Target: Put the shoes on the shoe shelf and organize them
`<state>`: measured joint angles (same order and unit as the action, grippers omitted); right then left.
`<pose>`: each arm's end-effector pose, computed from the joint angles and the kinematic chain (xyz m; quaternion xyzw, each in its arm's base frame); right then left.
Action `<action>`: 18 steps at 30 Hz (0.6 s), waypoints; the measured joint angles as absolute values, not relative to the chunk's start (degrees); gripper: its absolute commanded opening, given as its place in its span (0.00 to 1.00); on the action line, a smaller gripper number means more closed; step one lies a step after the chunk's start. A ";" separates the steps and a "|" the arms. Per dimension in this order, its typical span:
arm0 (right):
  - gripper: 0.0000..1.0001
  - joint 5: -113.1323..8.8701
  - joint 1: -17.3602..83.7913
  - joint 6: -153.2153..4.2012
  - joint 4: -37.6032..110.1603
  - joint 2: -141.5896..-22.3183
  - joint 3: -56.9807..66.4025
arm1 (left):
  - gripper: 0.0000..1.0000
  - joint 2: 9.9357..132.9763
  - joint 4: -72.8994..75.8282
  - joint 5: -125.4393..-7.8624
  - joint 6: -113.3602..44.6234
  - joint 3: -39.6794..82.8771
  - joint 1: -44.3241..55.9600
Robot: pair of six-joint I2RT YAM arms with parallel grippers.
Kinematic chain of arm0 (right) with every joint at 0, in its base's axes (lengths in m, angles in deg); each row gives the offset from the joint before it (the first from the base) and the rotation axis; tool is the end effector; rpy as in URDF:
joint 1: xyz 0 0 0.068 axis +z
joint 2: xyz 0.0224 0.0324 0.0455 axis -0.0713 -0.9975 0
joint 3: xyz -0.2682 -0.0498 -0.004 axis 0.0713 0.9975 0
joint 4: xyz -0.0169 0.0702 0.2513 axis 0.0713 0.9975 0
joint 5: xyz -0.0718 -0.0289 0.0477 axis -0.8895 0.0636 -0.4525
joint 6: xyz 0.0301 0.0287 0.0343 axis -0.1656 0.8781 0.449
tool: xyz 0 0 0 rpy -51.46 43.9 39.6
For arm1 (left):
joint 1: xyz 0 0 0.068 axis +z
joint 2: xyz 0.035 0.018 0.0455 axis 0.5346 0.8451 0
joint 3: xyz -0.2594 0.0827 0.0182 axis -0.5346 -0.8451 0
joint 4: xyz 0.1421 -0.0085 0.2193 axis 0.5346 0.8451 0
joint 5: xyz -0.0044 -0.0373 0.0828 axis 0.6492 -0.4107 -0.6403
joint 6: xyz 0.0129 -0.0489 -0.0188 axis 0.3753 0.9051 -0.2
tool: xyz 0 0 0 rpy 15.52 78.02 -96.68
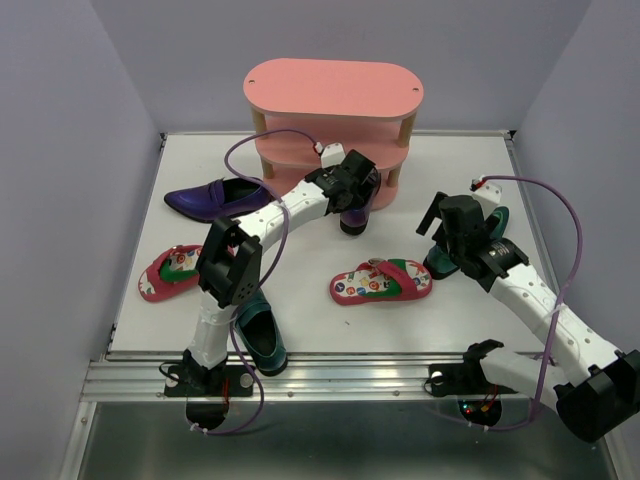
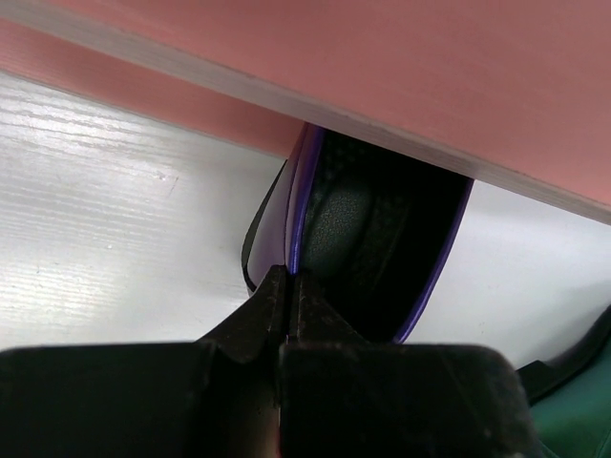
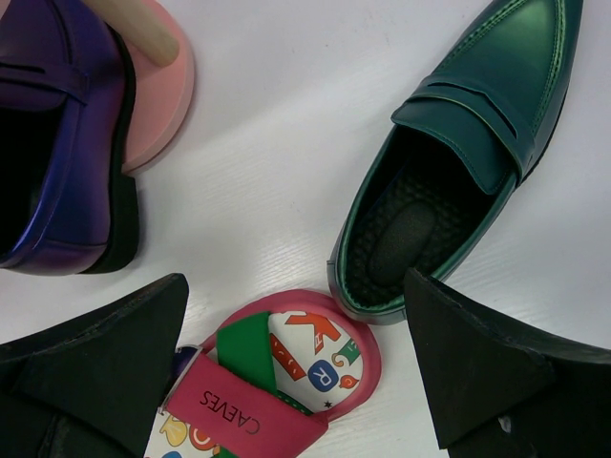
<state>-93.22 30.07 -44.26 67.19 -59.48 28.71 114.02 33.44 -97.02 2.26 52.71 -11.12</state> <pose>0.2012 0.0762 0.3041 0.2077 0.8464 -0.0033 0.4903 0.3522 -0.3150 0.2676 -0.1117 0.9014 -0.1486 0.3910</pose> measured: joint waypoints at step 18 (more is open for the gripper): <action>1.00 -93.22 30.07 -44.26 67.30 -58.54 28.71 | 0.00 113.96 33.46 -96.54 4.81 52.71 -10.36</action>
<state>-93.22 30.07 -44.26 67.30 -58.54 28.71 113.96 33.46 -96.54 4.81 52.71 -10.36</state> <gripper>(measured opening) 0.998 0.048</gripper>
